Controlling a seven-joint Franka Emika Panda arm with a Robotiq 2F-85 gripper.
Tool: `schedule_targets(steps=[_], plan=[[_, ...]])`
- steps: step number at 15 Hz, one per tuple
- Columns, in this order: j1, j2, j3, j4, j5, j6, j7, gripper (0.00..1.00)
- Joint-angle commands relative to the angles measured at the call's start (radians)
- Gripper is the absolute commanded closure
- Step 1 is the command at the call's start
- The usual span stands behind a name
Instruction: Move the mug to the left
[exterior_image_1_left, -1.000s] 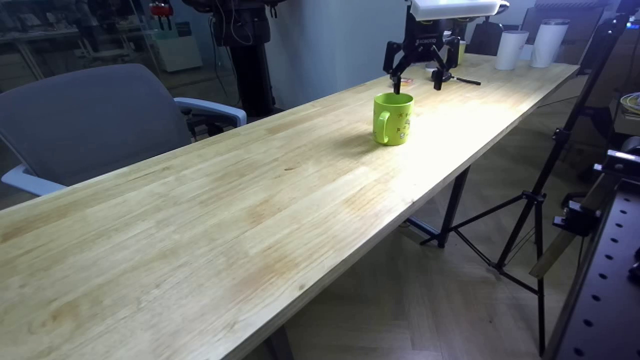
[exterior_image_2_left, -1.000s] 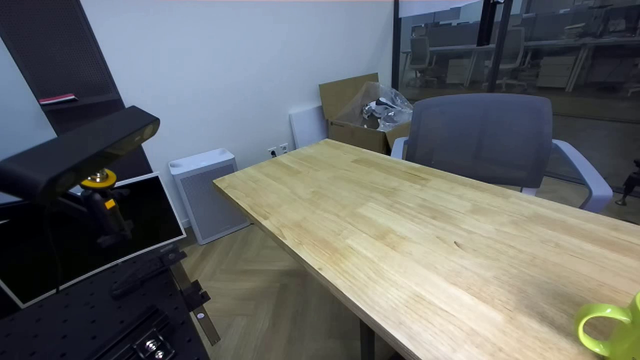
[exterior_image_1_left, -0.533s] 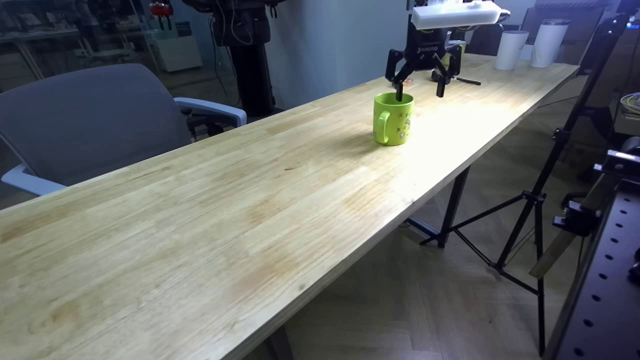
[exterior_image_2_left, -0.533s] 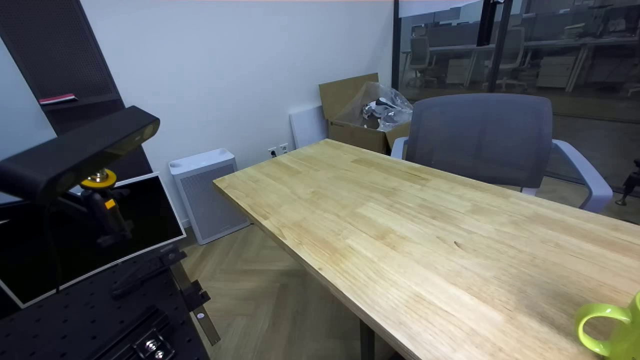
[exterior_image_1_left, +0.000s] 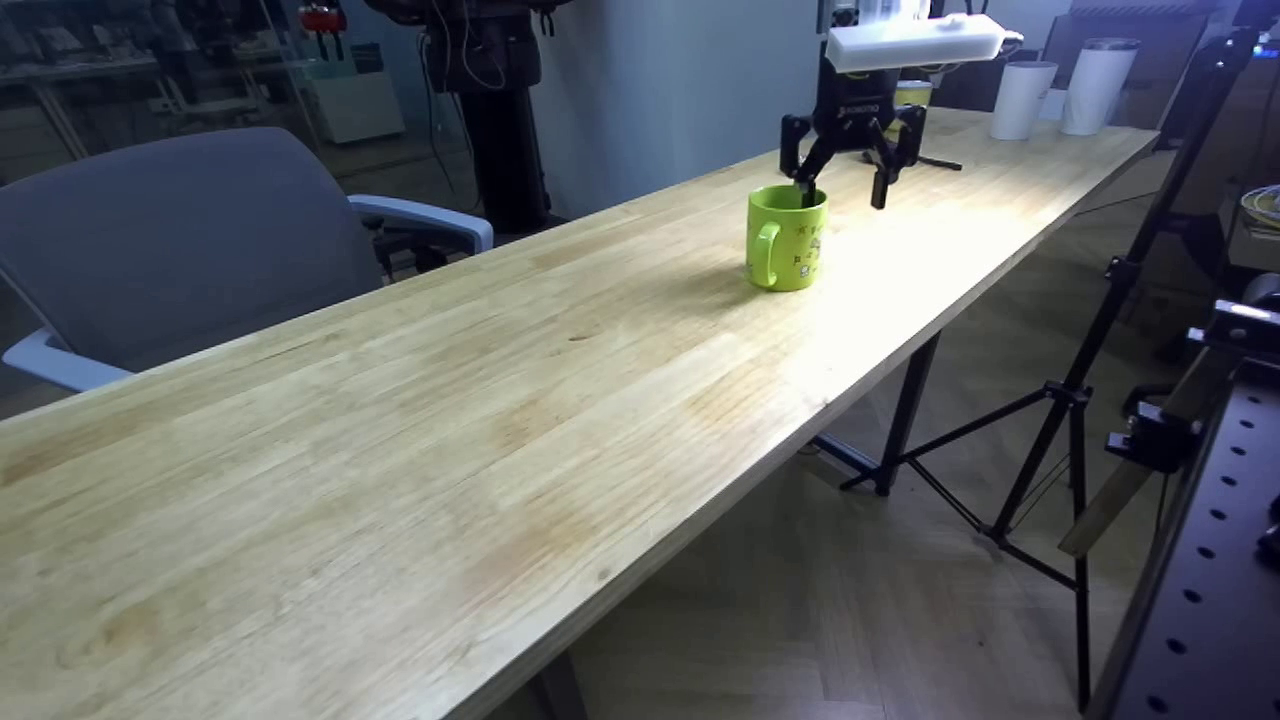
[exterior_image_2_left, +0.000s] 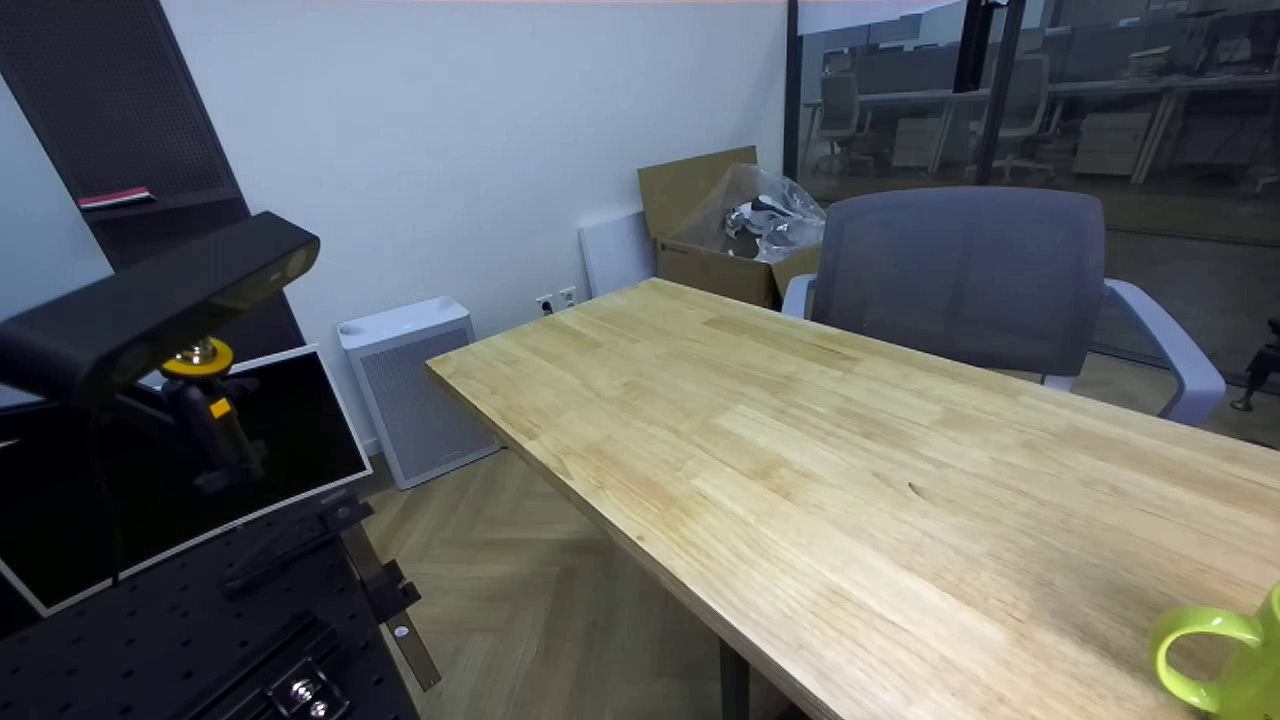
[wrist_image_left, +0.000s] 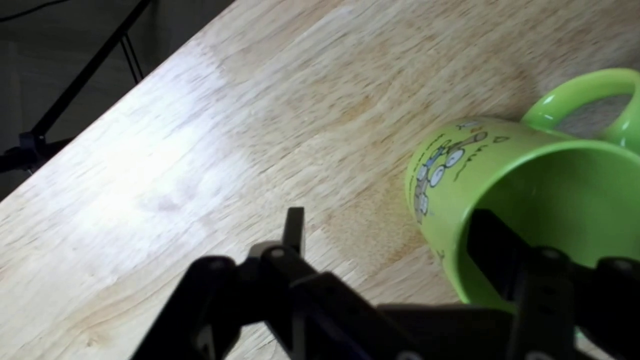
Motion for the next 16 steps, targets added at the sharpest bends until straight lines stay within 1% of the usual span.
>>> schedule_targets(steps=[1, 6, 9, 11, 12, 16], plan=[[0.002, 0.007, -0.003, 0.009, -0.013, 0.016, 0.035, 0.47], [0.002, -0.004, -0.008, 0.002, -0.016, 0.024, 0.034, 0.81], [-0.002, -0.011, -0.010, 0.003, -0.015, 0.029, 0.033, 0.99], [-0.004, -0.016, -0.012, 0.004, -0.014, 0.026, 0.033, 1.00], [-0.004, -0.021, -0.013, 0.003, -0.014, 0.024, 0.034, 0.98], [-0.002, -0.044, -0.011, 0.001, -0.012, 0.015, 0.031, 0.98]])
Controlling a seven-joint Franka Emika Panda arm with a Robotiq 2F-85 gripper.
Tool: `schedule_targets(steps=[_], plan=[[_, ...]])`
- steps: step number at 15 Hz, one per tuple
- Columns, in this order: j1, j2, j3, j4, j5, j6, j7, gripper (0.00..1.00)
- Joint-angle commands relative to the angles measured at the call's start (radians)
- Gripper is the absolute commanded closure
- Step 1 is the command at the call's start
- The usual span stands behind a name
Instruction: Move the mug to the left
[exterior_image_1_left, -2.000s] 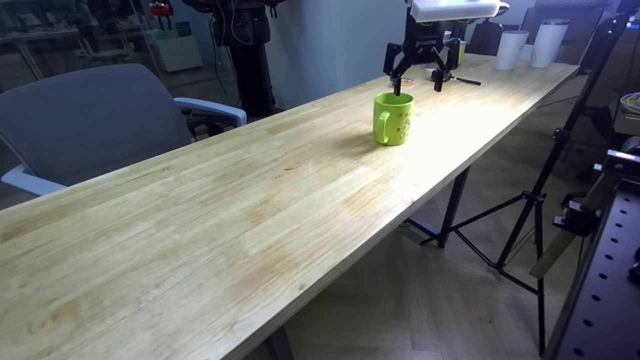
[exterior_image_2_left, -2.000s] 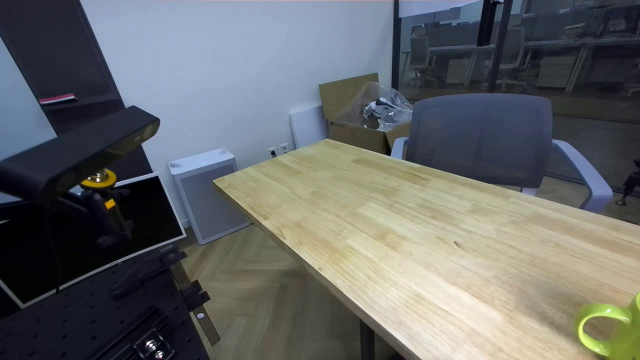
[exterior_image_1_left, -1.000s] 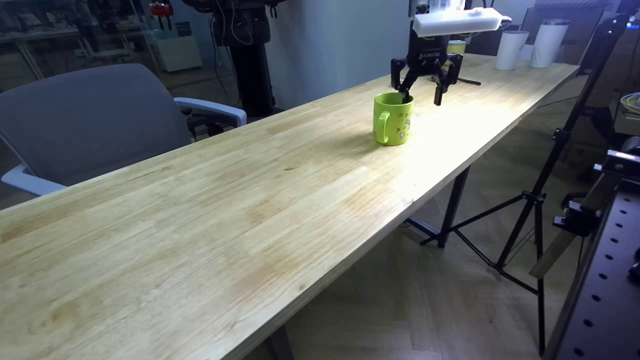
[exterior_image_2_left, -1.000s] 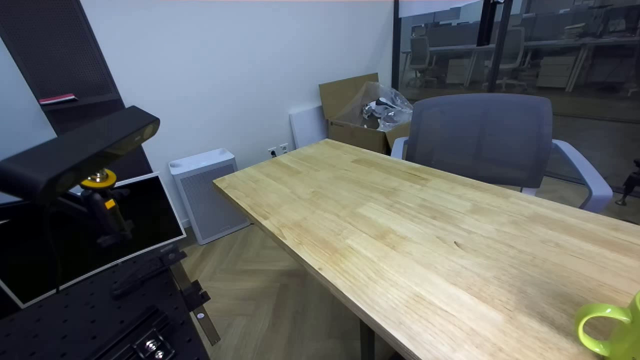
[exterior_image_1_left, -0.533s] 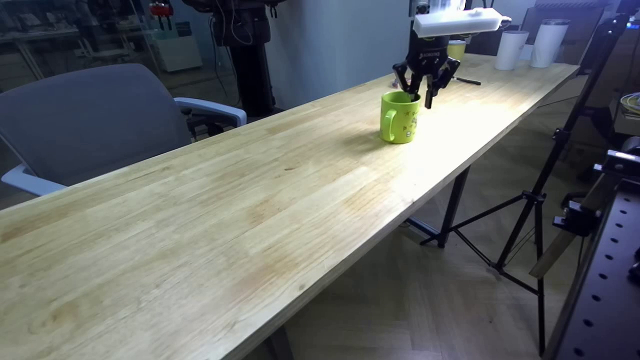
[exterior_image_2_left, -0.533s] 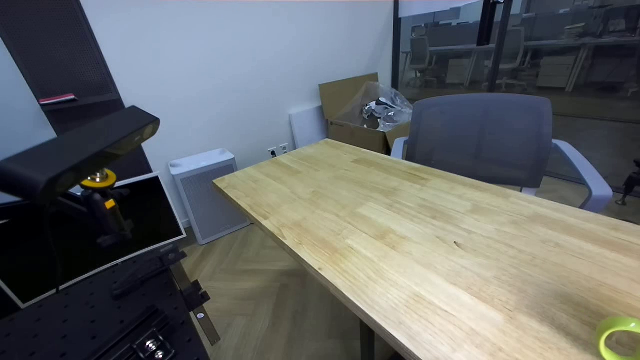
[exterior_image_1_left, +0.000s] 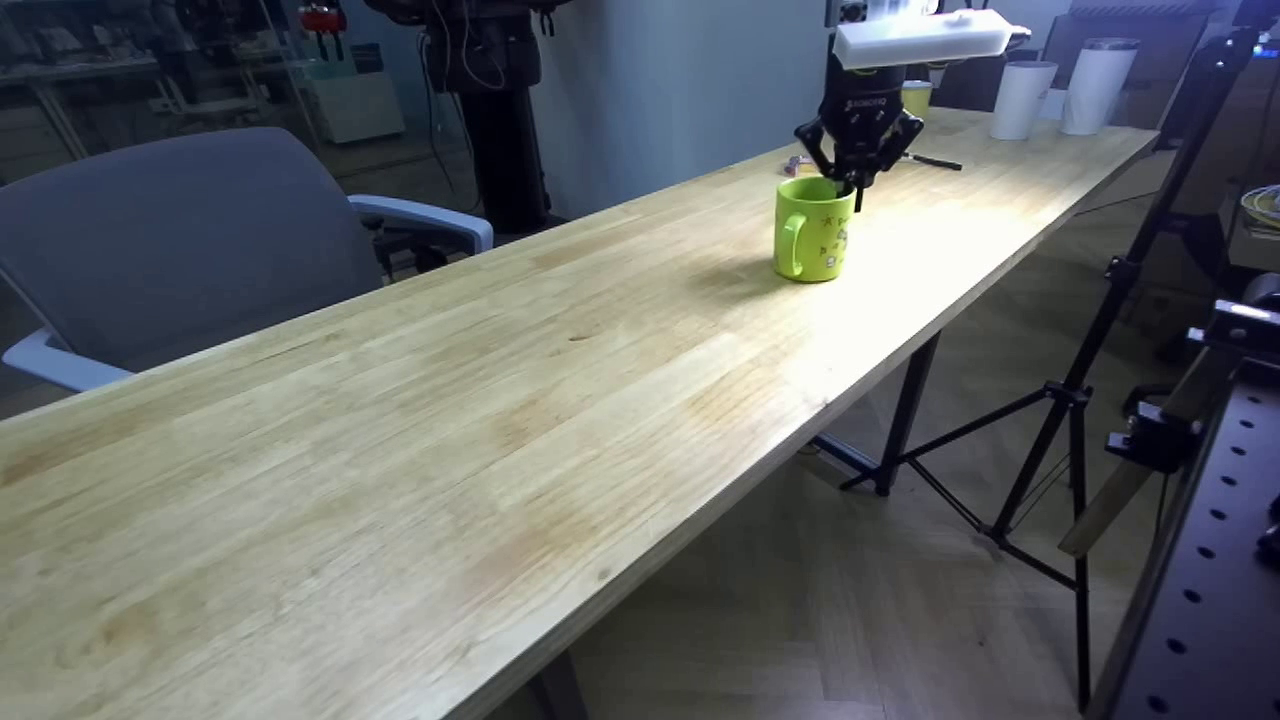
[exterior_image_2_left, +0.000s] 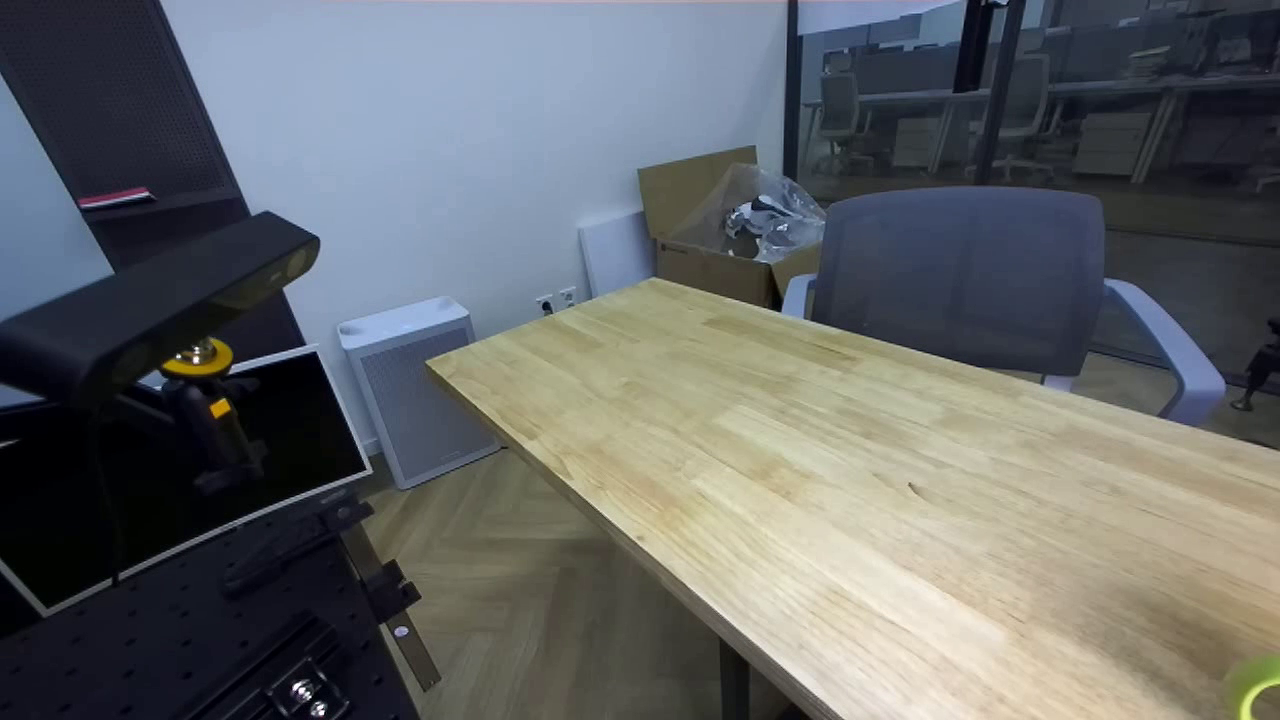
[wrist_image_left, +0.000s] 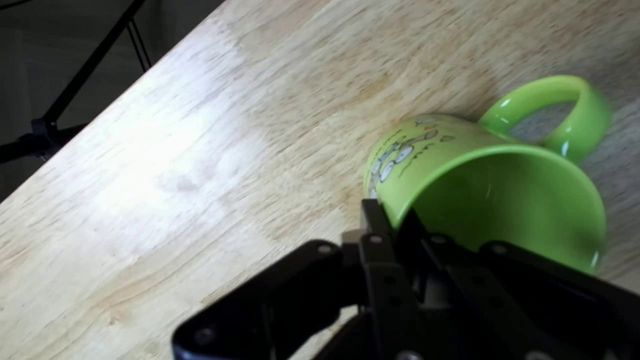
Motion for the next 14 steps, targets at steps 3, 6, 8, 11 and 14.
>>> schedule_targets(steps=[3, 6, 8, 11, 14], plan=[[0.004, -0.084, 0.010, -0.005, -0.008, -0.018, 0.027, 0.98], [0.004, -0.129, 0.014, -0.003, -0.004, -0.029, 0.025, 0.98], [0.001, -0.154, 0.015, -0.003, -0.001, -0.035, 0.024, 0.98], [0.002, -0.182, 0.019, -0.010, 0.004, -0.046, 0.021, 0.98], [0.013, -0.199, 0.034, -0.024, 0.006, -0.051, 0.014, 0.98]])
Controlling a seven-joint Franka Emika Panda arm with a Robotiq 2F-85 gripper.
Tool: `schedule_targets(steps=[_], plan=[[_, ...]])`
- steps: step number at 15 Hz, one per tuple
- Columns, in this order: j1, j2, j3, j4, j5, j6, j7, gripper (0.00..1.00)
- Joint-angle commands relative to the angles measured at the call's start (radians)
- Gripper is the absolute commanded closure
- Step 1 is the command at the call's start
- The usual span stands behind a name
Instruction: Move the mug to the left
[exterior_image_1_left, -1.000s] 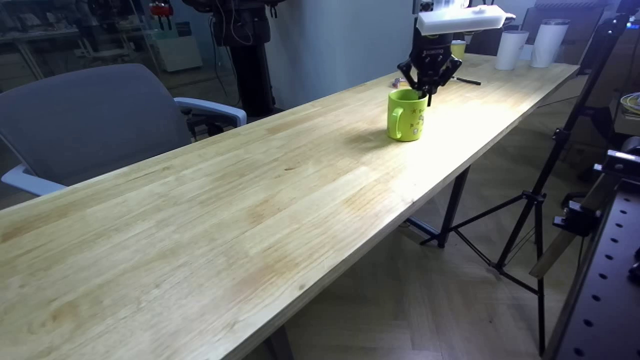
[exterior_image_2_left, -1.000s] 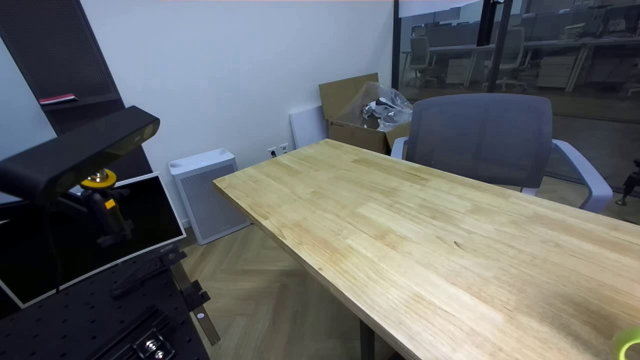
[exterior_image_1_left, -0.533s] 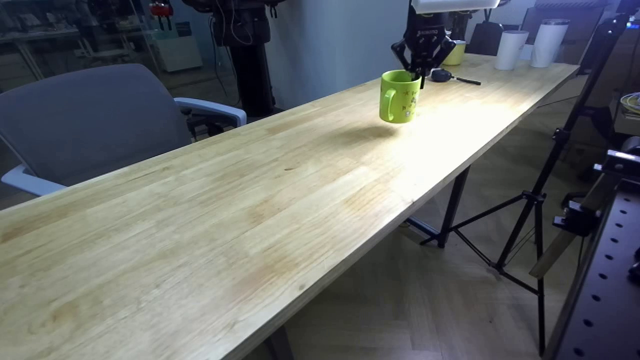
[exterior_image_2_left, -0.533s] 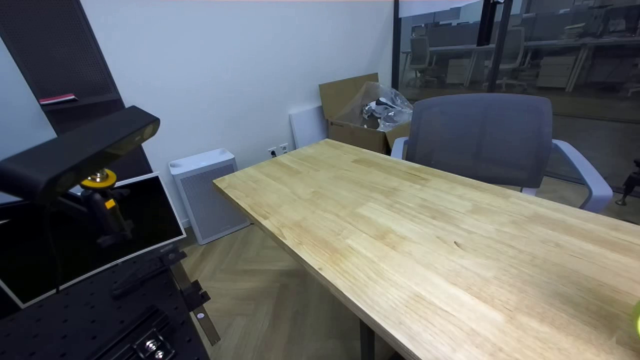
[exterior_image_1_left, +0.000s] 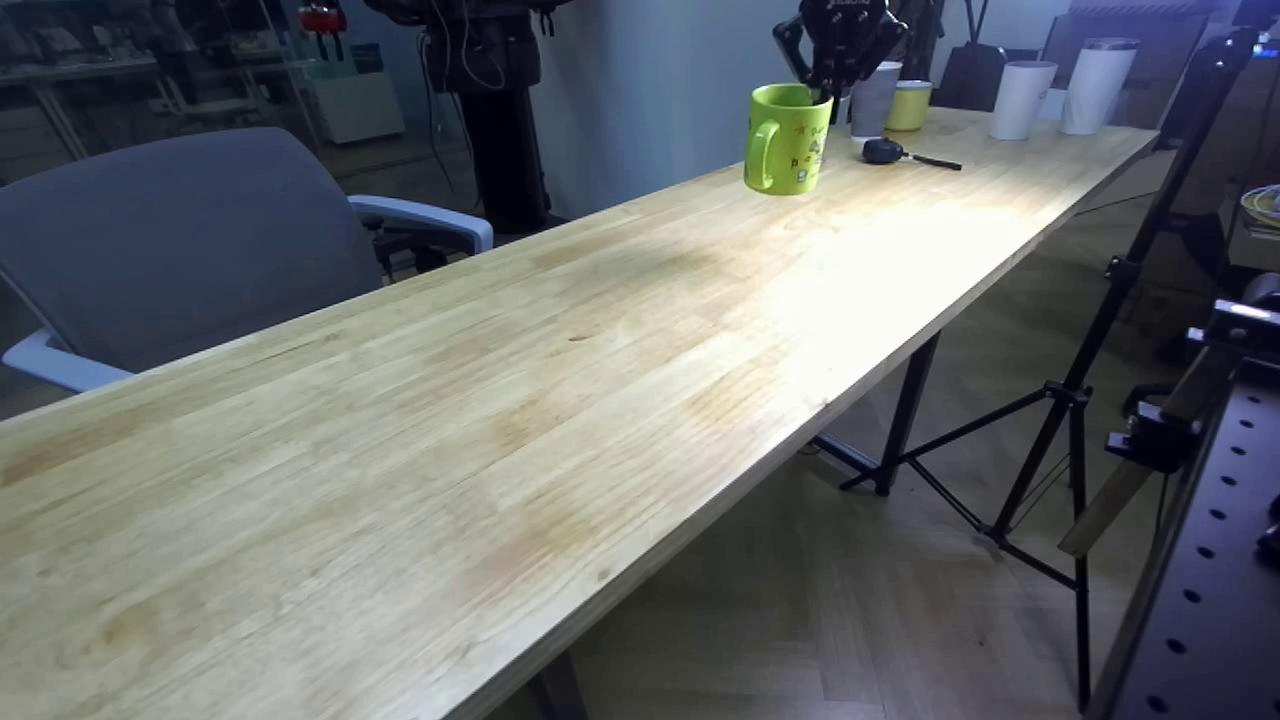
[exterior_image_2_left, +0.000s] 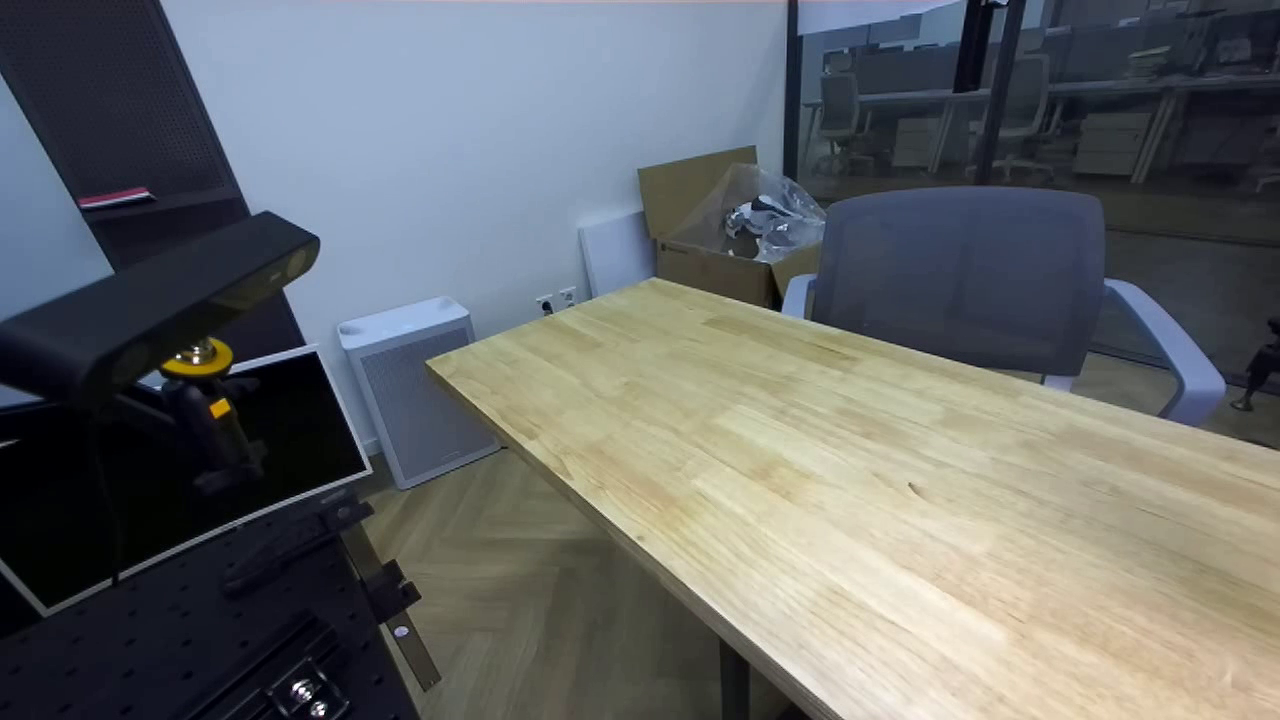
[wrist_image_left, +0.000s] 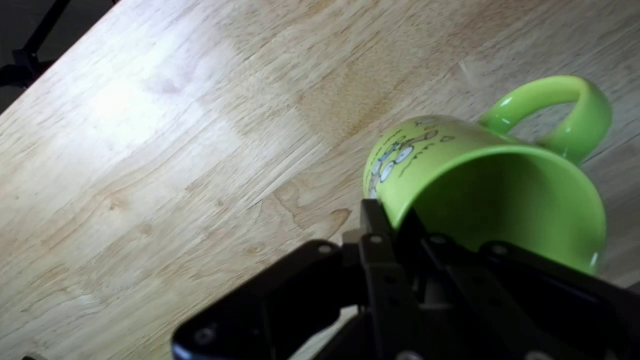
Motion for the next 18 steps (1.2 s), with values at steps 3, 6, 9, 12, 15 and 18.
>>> schedule_targets(steps=[3, 6, 9, 12, 15, 18], plan=[[0.030, -0.058, 0.039, -0.049, 0.004, -0.012, 0.012, 0.98], [0.060, -0.065, 0.061, -0.075, -0.001, -0.006, 0.013, 0.98], [0.097, -0.067, 0.079, -0.101, -0.008, 0.000, 0.016, 0.98], [0.135, -0.068, 0.092, -0.133, -0.017, 0.012, 0.019, 0.98], [0.168, -0.068, 0.101, -0.163, -0.027, 0.030, 0.022, 0.98], [0.196, -0.066, 0.106, -0.191, -0.044, 0.047, 0.024, 0.98]])
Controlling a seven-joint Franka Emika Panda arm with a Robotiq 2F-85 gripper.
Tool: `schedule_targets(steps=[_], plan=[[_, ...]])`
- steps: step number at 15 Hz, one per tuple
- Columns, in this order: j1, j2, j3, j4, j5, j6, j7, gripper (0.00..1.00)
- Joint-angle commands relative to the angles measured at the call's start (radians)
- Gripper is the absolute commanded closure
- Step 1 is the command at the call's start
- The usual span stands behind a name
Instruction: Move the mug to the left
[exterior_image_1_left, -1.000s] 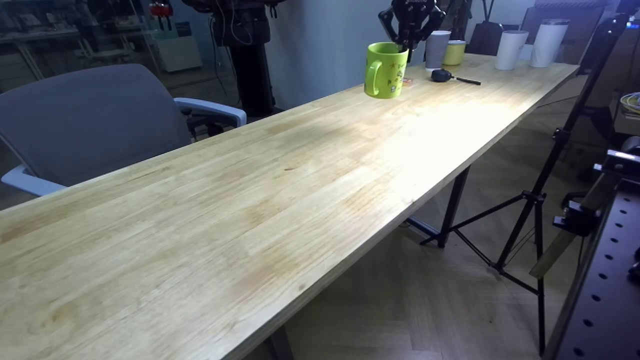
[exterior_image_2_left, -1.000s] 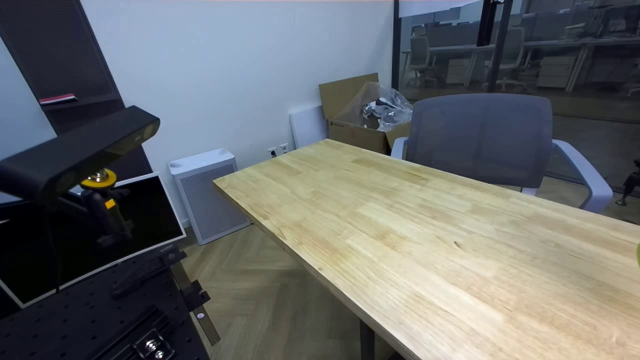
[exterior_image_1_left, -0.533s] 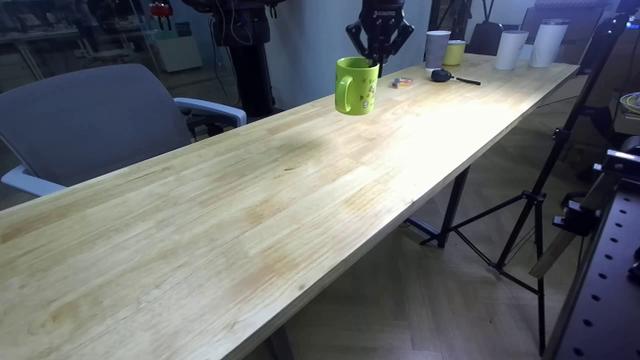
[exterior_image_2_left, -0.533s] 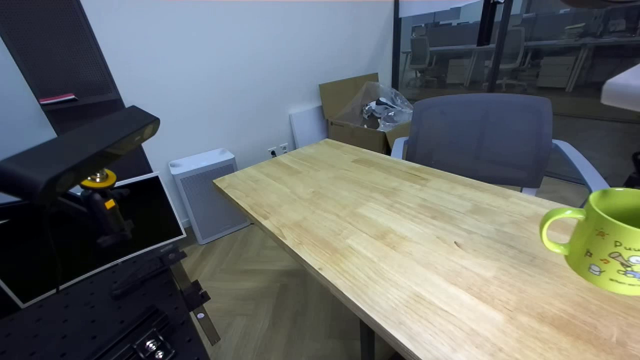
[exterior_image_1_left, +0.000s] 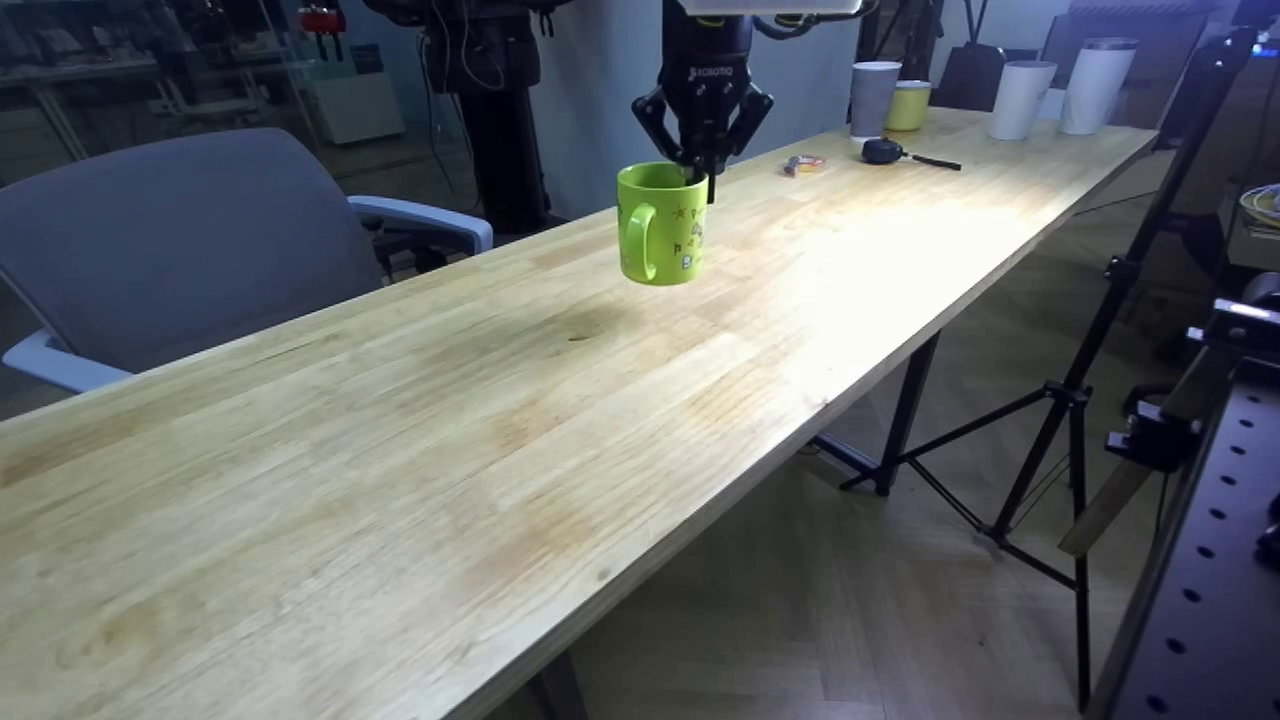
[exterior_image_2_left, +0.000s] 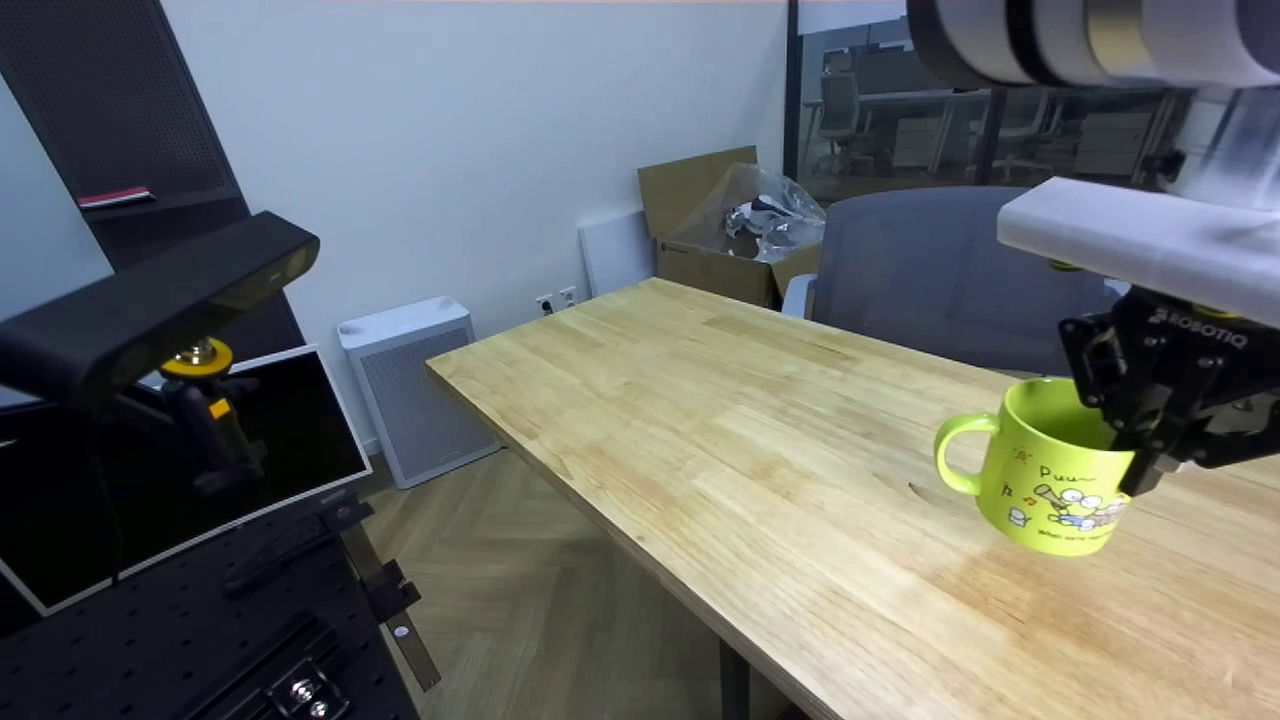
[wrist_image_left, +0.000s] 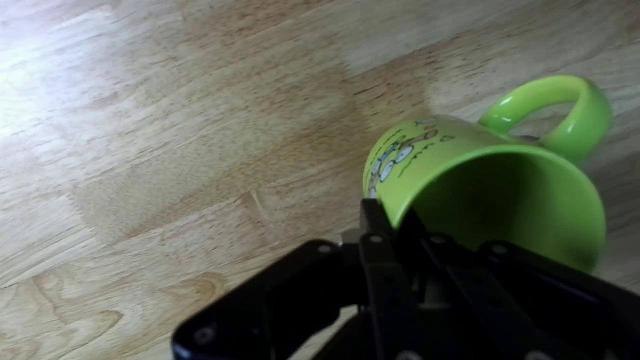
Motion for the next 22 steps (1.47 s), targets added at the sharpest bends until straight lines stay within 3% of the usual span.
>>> schedule_targets(steps=[1, 9, 22], plan=[[0.030, -0.044, 0.003, -0.058, -0.034, 0.022, 0.027, 0.98], [0.073, -0.028, -0.012, -0.106, -0.101, 0.082, 0.041, 0.98], [0.068, 0.004, -0.032, -0.131, -0.141, 0.110, 0.055, 0.98]])
